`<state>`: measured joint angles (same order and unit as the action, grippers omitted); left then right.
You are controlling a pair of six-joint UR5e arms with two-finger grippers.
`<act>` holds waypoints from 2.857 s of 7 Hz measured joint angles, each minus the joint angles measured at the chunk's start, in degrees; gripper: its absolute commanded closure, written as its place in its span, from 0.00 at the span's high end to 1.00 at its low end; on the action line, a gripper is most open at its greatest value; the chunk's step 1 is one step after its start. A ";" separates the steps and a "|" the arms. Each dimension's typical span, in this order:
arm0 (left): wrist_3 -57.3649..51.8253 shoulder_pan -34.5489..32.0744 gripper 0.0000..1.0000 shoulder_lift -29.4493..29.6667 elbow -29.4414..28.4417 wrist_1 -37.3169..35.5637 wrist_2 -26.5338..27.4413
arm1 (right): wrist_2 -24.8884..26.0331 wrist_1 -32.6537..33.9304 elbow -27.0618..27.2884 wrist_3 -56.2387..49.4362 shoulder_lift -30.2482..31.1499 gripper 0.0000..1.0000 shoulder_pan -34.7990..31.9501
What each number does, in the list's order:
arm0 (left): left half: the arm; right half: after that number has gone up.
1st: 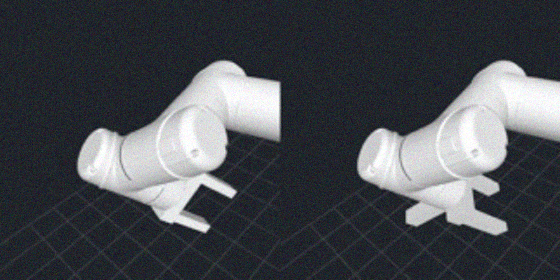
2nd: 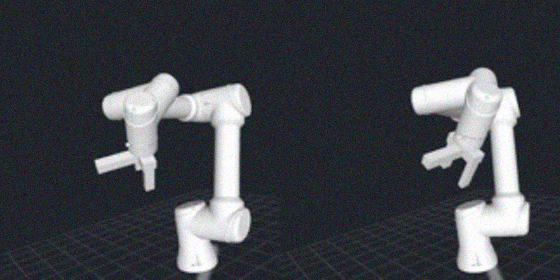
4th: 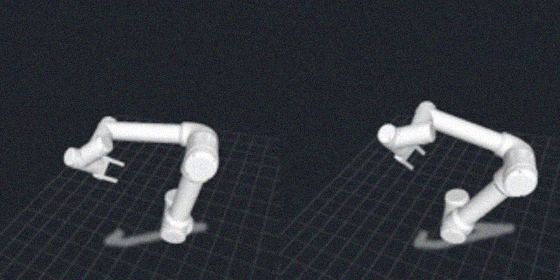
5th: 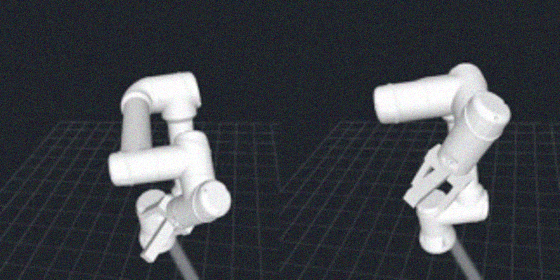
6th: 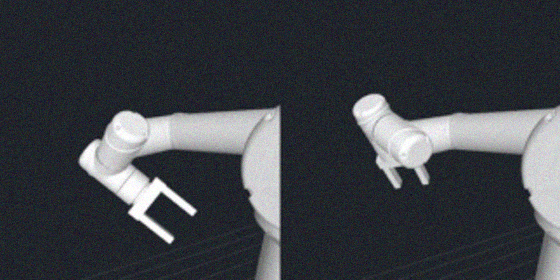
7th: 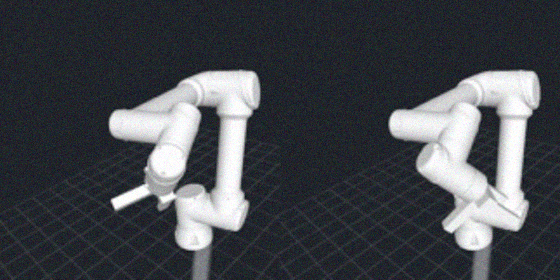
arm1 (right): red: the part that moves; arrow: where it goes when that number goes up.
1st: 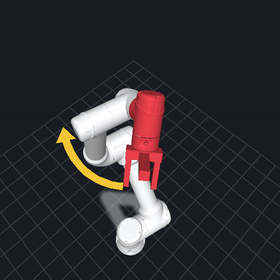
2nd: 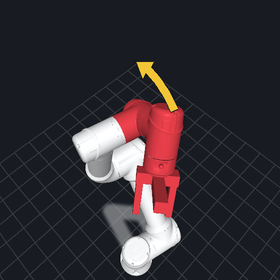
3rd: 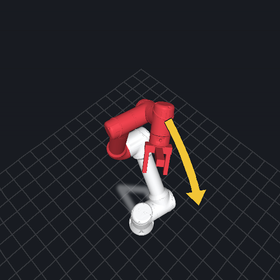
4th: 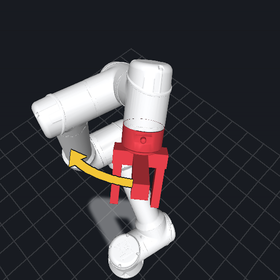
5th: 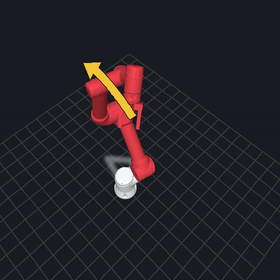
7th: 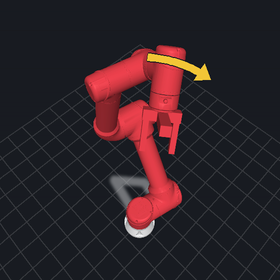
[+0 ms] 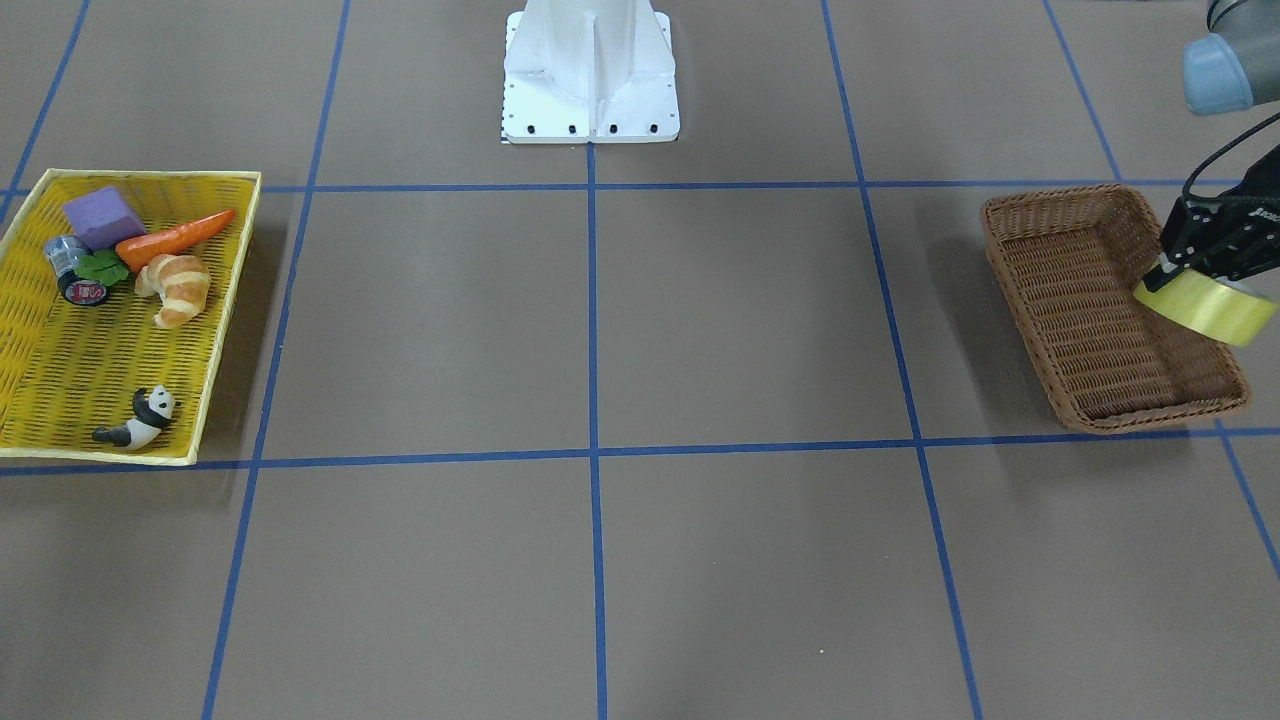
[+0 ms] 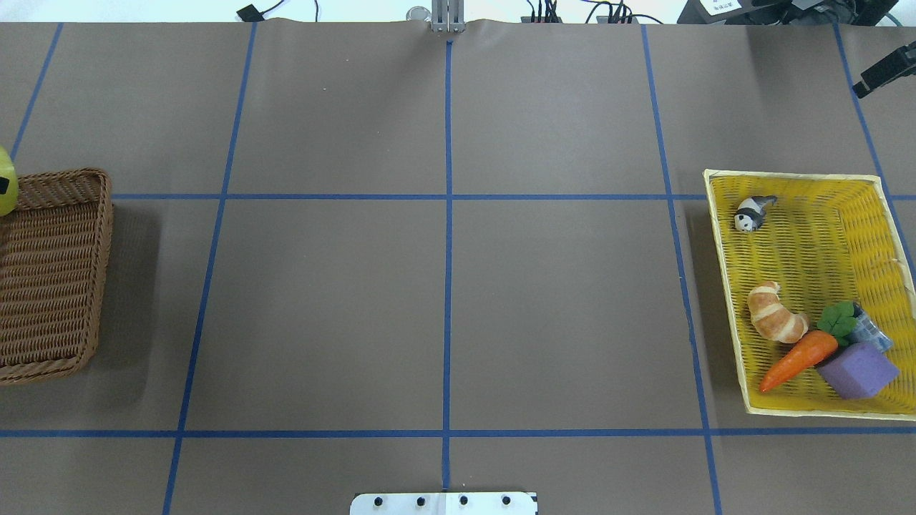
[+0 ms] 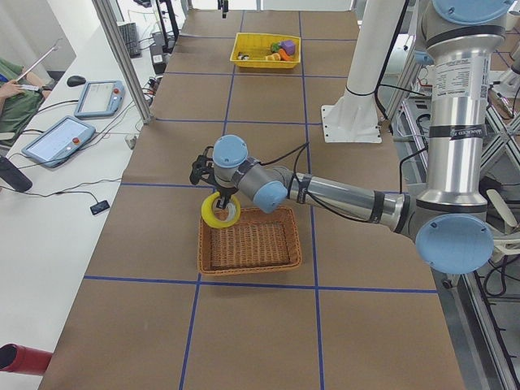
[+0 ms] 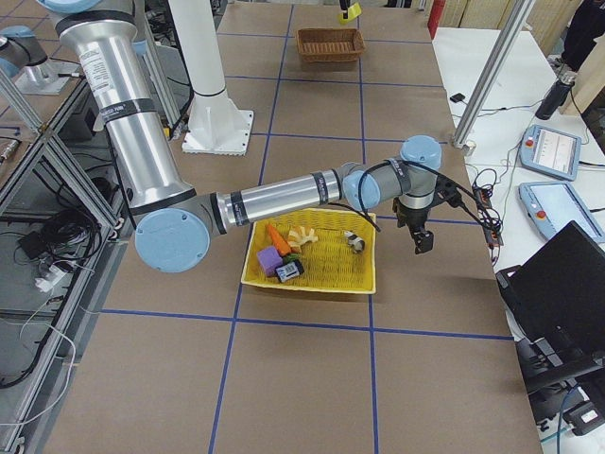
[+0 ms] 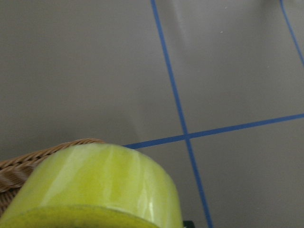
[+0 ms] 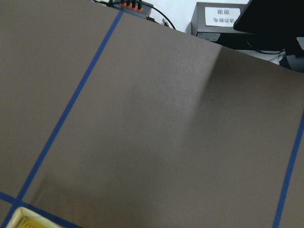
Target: Move tape to another basket
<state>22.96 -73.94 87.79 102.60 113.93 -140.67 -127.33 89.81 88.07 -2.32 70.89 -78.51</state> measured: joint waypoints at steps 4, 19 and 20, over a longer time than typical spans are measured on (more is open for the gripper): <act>-4.19 8.26 0.16 -0.66 0.24 -13.66 5.05 | 0.58 22.30 7.73 -4.46 -0.39 1.00 0.79; -30.19 -19.39 0.99 -4.21 -1.54 -22.69 8.09 | -5.63 3.13 5.67 -2.28 16.06 1.00 -3.46; -34.05 -20.78 0.99 -4.39 -3.10 -22.73 7.96 | -8.29 3.14 5.77 -2.47 17.43 1.00 -5.55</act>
<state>-11.09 -94.72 83.40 99.50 91.20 -132.71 -135.62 92.95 93.84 -4.79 88.32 -84.06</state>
